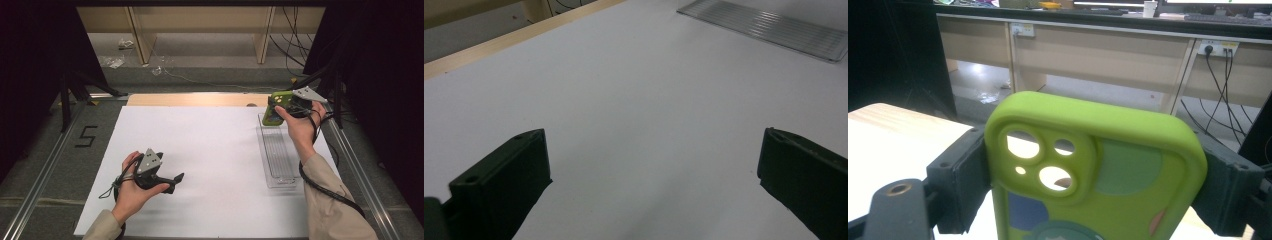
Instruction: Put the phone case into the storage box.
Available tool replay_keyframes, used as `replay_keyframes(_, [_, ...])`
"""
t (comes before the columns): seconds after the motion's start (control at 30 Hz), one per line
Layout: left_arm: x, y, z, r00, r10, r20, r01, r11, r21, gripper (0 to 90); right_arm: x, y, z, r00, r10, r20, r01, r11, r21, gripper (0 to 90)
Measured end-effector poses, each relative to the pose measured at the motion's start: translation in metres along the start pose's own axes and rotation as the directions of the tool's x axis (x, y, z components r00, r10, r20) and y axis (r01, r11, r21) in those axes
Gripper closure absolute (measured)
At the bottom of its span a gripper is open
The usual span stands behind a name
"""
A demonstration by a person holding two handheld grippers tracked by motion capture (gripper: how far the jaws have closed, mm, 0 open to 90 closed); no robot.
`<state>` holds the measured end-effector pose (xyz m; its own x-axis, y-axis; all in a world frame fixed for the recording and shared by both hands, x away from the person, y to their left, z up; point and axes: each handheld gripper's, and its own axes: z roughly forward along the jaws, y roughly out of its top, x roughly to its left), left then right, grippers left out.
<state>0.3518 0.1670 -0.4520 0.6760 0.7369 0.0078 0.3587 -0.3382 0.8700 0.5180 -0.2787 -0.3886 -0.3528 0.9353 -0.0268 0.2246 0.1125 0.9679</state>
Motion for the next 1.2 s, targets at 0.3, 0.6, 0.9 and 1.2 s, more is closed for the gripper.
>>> replay_keyframes(0.3, [0.0003, -0.0001, -0.0001, 1.0, 0.0, -0.002, 0.0, 1.0, 0.001, 0.0, 0.0001, 0.0, 0.0017, 1.0, -0.001, 0.002, 0.001, 1.0, 0.002, 16.4])
replay_keyframes(0.6, [0.0003, -0.0002, 0.0, 1.0, 0.0, -0.001, 0.0, 1.0, 0.002, 0.0, -0.0002, 0.0, 0.0023, 1.0, -0.004, 0.005, 0.004, 1.0, 0.006, 16.4])
replay_keyframes(0.9, [0.0003, -0.0003, 0.0001, 1.0, 0.0, -0.001, 0.0, 1.0, 0.002, 0.0, 0.0008, -0.0004, 0.0046, 1.0, -0.007, 0.007, 0.007, 0.9999, 0.009, 16.5])
replay_keyframes(1.2, [0.0002, -0.0002, 0.0001, 1.0, 0.0, -0.001, 0.0, 1.0, 0.002, 0.0, 0.0012, -0.0018, 0.0061, 0.9999, -0.012, 0.009, 0.012, 0.9998, 0.016, 16.5])
